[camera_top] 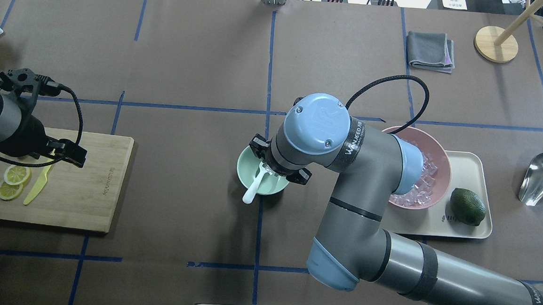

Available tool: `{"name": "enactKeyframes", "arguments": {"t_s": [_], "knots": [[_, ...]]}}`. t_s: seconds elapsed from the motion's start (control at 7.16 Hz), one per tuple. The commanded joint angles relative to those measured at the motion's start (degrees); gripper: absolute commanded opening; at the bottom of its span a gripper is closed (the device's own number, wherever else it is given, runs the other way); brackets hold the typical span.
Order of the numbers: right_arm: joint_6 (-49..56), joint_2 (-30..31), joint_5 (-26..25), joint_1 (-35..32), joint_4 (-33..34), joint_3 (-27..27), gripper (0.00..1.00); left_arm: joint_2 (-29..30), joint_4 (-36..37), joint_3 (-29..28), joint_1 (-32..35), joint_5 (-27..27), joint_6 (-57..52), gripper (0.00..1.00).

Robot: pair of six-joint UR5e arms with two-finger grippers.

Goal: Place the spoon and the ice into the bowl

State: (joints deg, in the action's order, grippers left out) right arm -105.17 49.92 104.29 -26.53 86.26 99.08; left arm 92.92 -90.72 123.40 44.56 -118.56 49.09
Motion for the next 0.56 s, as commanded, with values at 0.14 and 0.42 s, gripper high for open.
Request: {"name": "enactKeyframes", "arguments": {"t_s": [0.14,0.42], "knots": [[0.4,-0.1,0.0,0.3,-0.1,0.4,0.99,0.0,0.1,0.4,0.1,0.0,0.2,1.0],[1.9,8.0,6.9,-7.4,7.6,14.6,1.0,-3.1,0.4,2.5,0.7,-0.1,-0.6,1.0]]}}
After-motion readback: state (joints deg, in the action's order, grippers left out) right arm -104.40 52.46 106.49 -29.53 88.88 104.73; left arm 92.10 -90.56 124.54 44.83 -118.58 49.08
